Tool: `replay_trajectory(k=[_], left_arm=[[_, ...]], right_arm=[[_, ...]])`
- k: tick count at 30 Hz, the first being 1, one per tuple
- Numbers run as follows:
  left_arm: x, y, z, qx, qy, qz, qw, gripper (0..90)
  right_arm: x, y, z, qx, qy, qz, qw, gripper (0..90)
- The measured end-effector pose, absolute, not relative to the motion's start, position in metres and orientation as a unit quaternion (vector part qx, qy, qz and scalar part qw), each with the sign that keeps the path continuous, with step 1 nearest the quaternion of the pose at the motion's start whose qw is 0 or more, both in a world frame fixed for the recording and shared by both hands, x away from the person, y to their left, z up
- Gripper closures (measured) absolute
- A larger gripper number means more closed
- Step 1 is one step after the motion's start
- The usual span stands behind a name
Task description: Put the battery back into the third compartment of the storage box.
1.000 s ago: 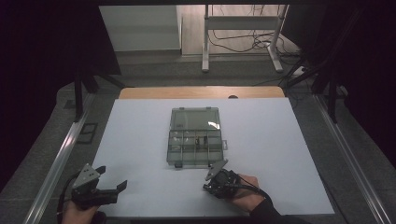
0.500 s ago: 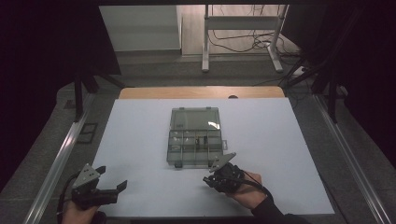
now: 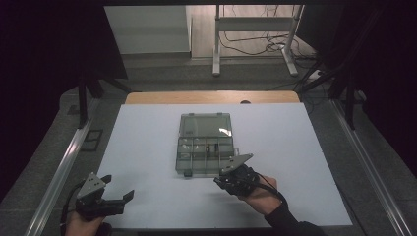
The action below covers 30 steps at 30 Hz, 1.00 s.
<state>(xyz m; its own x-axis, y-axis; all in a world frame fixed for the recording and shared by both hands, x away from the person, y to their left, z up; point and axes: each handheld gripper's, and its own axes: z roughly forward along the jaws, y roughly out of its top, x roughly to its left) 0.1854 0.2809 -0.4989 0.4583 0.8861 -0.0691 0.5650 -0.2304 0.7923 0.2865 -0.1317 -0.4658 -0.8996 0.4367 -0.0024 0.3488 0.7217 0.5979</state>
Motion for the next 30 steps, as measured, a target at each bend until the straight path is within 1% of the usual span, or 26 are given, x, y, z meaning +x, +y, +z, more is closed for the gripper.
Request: replay_trajectory(k=[30], left_arm=[[0.186,0.28,-0.499,0.759,0.479,0.204,0.39,4.0]], right_arm=[[0.315,-0.131,-0.451,0.241,0.909,0.328,0.087,76.7]])
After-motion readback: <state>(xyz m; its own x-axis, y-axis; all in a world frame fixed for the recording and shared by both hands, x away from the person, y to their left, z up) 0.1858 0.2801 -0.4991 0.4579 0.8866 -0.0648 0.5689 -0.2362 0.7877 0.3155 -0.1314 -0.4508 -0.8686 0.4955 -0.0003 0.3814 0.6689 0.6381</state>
